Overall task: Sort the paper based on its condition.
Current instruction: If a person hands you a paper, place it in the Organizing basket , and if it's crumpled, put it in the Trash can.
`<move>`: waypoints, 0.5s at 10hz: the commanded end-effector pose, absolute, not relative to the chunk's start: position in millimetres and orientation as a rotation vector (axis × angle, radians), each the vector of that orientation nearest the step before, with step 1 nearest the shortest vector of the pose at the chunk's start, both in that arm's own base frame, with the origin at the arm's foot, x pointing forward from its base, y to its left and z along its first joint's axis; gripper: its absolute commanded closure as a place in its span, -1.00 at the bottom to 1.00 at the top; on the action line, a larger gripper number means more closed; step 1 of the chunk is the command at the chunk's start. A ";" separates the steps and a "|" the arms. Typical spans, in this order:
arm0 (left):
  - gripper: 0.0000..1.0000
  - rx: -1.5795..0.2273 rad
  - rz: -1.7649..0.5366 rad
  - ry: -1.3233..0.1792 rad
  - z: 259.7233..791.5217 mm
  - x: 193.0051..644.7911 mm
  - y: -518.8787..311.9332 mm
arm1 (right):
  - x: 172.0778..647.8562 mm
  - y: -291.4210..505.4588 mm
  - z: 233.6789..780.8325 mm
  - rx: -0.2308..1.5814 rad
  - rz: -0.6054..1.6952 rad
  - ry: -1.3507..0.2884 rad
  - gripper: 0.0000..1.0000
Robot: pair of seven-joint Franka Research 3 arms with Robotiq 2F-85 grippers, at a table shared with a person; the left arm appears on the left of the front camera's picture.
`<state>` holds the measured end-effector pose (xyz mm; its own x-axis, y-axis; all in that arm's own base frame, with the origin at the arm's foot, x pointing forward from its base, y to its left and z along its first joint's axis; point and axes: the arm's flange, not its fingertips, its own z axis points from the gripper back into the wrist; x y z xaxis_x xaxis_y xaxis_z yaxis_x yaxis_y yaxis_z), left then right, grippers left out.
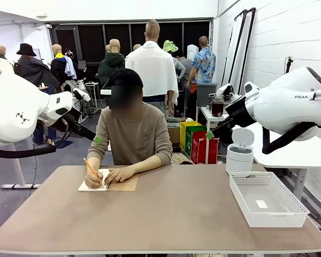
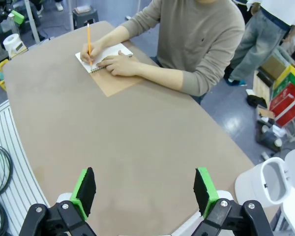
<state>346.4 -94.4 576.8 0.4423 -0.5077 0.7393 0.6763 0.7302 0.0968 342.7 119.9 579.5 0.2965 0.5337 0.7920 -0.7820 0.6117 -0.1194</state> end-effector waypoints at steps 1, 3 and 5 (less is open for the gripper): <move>-1.00 -0.235 -0.755 -0.830 576.8 344.9 -94.4 | 343.0 119.5 579.3 0.318 0.896 -0.910 -1.00; -1.00 -0.235 -0.755 -0.830 576.8 344.9 -94.4 | 343.0 119.5 579.3 0.318 0.896 -0.910 -1.00; -1.00 -0.235 -0.755 -0.830 576.8 344.9 -94.4 | 343.0 119.5 579.3 0.318 0.896 -0.910 -1.00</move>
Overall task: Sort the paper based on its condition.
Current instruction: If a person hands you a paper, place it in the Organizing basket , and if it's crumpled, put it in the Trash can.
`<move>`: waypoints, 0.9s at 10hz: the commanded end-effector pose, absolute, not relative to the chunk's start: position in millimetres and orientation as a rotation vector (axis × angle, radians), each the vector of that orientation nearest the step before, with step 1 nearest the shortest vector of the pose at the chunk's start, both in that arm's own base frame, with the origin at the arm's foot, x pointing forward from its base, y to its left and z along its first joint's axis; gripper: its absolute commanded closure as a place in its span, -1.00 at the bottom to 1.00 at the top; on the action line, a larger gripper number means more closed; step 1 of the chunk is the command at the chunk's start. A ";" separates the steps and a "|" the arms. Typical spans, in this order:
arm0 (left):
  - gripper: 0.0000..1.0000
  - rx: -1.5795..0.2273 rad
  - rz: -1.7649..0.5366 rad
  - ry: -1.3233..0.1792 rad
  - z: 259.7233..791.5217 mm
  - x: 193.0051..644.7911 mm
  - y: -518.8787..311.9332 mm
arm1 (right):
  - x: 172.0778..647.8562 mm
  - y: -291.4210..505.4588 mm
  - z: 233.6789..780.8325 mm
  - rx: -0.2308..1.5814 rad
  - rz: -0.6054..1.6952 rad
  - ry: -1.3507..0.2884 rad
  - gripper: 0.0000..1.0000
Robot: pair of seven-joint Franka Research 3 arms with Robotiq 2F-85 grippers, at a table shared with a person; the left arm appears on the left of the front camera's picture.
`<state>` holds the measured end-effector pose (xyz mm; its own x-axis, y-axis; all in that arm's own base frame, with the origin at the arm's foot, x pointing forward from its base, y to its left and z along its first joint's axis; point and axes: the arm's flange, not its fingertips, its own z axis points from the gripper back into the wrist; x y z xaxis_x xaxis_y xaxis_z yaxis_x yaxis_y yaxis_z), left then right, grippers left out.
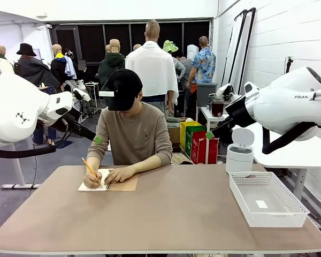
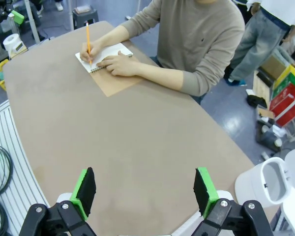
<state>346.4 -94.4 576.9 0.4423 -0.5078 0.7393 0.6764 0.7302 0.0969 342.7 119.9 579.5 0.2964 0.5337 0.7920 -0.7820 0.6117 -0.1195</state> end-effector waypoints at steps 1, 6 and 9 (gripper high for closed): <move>-1.00 -0.235 -0.755 -0.830 576.8 344.9 -94.4 | 343.0 119.5 579.3 0.318 0.896 -0.910 -1.00; -1.00 -0.235 -0.755 -0.830 576.8 344.9 -94.4 | 343.0 119.5 579.3 0.318 0.896 -0.910 -1.00; -1.00 -0.235 -0.755 -0.830 576.8 344.9 -94.4 | 343.0 119.5 579.3 0.318 0.896 -0.910 -1.00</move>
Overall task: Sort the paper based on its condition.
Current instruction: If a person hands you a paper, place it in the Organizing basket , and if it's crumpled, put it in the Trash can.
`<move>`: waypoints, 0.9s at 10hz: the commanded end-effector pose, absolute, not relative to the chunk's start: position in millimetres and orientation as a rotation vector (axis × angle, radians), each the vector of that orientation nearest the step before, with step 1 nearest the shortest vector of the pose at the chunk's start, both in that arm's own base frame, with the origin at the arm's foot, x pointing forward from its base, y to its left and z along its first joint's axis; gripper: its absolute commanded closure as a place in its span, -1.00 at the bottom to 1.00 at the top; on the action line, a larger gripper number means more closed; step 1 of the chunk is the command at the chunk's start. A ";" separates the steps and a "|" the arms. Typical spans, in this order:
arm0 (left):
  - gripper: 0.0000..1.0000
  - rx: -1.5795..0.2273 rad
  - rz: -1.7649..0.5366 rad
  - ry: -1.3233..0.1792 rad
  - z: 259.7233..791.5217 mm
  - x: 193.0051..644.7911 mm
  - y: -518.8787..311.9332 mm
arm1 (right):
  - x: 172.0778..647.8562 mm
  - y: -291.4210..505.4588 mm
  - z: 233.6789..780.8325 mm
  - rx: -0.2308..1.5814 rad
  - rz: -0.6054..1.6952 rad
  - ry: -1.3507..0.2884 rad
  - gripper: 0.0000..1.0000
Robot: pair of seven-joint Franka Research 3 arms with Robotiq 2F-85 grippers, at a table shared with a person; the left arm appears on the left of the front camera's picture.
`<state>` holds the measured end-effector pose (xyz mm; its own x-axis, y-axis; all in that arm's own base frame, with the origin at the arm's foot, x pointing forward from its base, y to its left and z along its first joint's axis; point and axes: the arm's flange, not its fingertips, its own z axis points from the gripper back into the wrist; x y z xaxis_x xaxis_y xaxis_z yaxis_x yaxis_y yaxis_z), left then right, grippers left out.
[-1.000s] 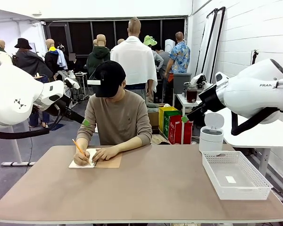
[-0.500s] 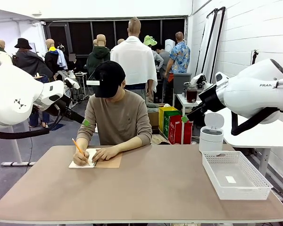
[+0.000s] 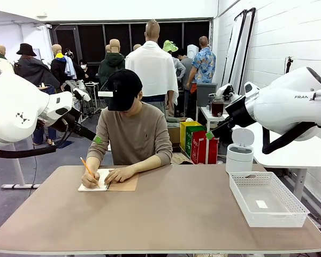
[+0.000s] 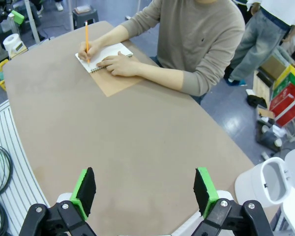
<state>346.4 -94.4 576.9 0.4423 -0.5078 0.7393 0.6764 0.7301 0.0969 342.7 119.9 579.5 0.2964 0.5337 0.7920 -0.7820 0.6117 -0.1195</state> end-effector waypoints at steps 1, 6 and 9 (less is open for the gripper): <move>-1.00 -0.235 -0.755 -0.830 576.8 344.9 -94.4 | 343.0 119.5 579.3 0.318 0.896 -0.910 -1.00; -1.00 -0.235 -0.755 -0.830 576.8 344.9 -94.4 | 343.0 119.5 579.3 0.318 0.896 -0.910 -1.00; -1.00 -0.235 -0.755 -0.830 576.8 344.9 -94.4 | 343.0 119.5 579.3 0.318 0.896 -0.910 -1.00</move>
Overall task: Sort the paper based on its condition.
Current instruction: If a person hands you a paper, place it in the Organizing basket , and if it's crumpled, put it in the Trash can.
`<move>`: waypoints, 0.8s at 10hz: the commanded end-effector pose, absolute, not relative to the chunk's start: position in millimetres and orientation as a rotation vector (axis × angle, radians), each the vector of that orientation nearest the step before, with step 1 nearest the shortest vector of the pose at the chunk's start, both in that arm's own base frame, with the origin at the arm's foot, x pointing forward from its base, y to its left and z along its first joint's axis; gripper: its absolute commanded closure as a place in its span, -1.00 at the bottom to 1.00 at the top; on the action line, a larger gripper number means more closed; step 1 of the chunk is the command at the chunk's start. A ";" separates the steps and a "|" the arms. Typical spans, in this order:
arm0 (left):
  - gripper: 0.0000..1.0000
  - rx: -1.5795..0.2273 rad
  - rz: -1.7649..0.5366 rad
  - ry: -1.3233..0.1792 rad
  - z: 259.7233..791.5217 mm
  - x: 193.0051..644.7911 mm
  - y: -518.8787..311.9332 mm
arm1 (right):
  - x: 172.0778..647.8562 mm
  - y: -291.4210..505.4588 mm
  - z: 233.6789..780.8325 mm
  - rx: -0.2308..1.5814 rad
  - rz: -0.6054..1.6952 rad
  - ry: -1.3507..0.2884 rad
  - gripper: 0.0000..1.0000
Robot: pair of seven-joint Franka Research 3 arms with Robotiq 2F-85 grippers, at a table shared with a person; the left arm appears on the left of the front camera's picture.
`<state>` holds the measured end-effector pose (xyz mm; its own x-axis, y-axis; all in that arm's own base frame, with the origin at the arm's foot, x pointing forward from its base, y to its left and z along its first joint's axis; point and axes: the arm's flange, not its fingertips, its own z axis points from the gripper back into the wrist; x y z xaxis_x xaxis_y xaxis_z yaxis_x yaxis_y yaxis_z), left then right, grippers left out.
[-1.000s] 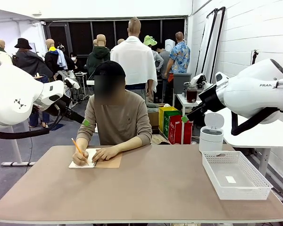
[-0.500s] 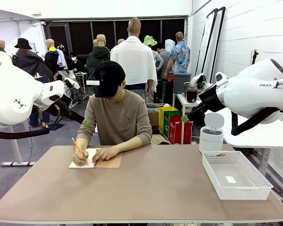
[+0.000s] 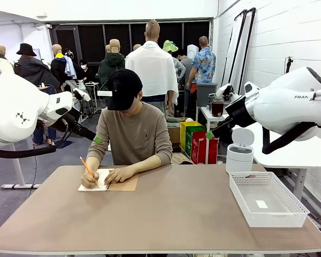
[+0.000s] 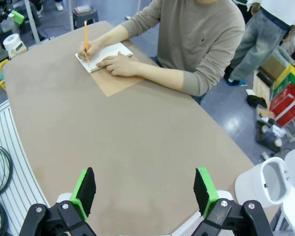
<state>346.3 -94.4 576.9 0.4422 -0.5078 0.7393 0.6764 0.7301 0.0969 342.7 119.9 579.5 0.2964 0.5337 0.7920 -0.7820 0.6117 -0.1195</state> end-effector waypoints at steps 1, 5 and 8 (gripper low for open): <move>-1.00 -0.235 -0.755 -0.830 576.8 344.9 -94.4 | 343.0 119.5 579.3 0.318 0.896 -0.910 -1.00; -1.00 -0.235 -0.755 -0.830 576.8 344.9 -94.4 | 343.0 119.5 579.3 0.318 0.896 -0.910 -1.00; -1.00 -0.235 -0.755 -0.830 576.8 344.9 -94.4 | 343.0 119.5 579.3 0.318 0.896 -0.910 -1.00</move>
